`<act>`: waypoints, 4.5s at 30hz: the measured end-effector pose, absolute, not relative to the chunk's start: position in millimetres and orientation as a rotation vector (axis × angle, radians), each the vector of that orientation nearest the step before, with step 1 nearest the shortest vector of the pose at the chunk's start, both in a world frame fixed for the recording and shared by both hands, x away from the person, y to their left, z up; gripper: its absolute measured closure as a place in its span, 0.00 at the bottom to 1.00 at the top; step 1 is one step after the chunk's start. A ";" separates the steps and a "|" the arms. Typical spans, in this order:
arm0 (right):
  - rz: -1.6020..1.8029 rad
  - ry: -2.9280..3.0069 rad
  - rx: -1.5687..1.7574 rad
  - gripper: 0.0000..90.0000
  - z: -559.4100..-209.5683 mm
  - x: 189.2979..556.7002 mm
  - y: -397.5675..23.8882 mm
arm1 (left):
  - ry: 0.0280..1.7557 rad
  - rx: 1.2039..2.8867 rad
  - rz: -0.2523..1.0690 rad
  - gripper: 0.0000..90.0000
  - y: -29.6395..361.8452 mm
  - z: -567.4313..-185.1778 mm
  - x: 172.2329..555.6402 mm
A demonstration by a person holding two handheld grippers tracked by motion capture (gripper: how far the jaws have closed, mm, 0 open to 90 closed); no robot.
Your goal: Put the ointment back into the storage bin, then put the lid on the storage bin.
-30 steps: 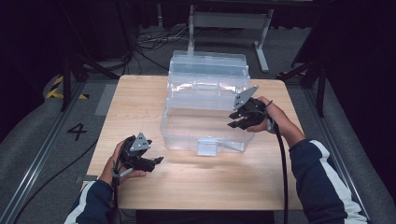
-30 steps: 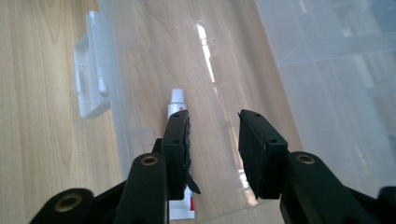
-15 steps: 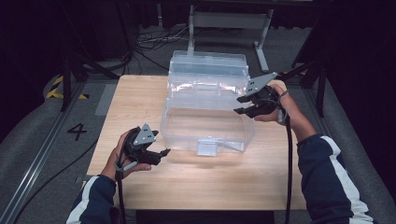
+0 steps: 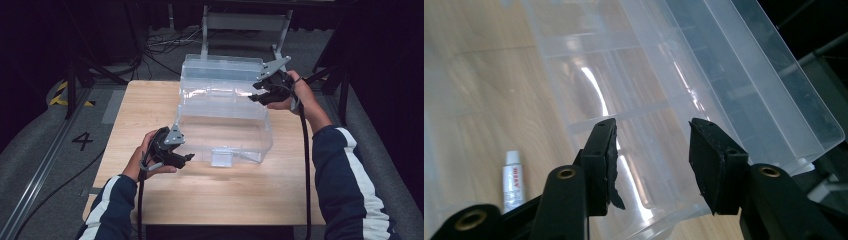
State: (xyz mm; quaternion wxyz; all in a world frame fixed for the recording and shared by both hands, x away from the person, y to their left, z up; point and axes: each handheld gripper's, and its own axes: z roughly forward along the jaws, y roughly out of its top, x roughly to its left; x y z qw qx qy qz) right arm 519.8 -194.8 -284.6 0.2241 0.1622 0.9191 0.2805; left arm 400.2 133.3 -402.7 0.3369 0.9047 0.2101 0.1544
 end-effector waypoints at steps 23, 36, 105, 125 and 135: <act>0.639 2.615 0.567 0.72 -306.9 579.6 -182.8 | 0.375 2.668 0.275 0.70 93.7 -415.1 432.9; 0.518 2.687 0.460 0.84 -305.8 583.0 -163.3 | 0.364 2.699 0.228 0.81 88.4 -417.0 434.6; 0.309 2.793 0.144 1.00 -283.7 537.1 -141.2 | 0.478 2.561 0.222 0.75 92.4 -421.9 430.9; 0.345 2.789 0.119 0.99 -285.9 511.8 -144.7 | 0.494 2.557 0.235 0.73 91.4 -422.5 429.0; 0.370 2.797 0.101 0.99 -288.2 503.8 -147.5 | 0.496 2.558 0.250 0.72 91.2 -422.6 428.4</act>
